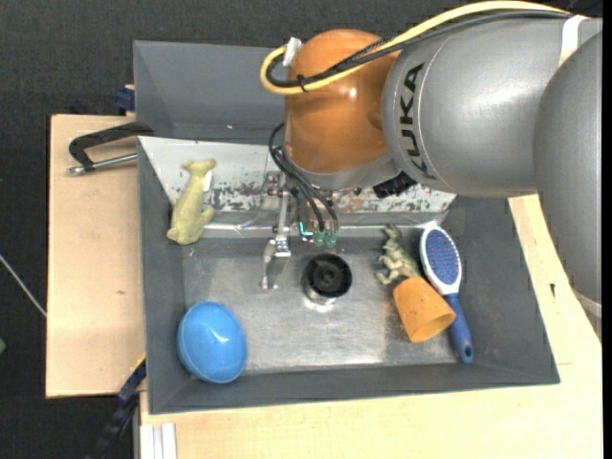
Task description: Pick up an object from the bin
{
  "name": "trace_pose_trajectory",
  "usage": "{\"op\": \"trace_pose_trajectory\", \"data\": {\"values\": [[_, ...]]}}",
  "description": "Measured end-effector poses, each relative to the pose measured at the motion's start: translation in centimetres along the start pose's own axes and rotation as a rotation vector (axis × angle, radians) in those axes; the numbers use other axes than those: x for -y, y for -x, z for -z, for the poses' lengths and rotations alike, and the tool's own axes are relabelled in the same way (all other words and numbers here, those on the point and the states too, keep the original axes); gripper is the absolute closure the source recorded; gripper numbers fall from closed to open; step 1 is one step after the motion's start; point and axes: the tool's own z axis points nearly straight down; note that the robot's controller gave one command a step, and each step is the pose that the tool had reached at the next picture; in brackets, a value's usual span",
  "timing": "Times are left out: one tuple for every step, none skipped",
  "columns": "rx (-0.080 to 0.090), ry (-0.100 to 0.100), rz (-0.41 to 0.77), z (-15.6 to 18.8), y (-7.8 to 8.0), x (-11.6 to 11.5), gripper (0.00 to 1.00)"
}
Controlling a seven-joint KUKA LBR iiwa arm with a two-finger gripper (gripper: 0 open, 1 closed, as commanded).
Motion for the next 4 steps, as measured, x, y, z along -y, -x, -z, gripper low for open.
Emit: {"op": "trace_pose_trajectory", "data": {"values": [[0.004, -0.002, 0.289, -8.4, 2.3, 10.0, 0.00], [0.003, 0.003, 0.255, -11.5, 1.5, 12.0, 0.00], [-0.001, 0.001, 0.258, -11.1, 1.6, 12.0, 1.00], [0.022, 0.000, 0.249, 3.9, 0.0, 11.5, 1.00]]}}
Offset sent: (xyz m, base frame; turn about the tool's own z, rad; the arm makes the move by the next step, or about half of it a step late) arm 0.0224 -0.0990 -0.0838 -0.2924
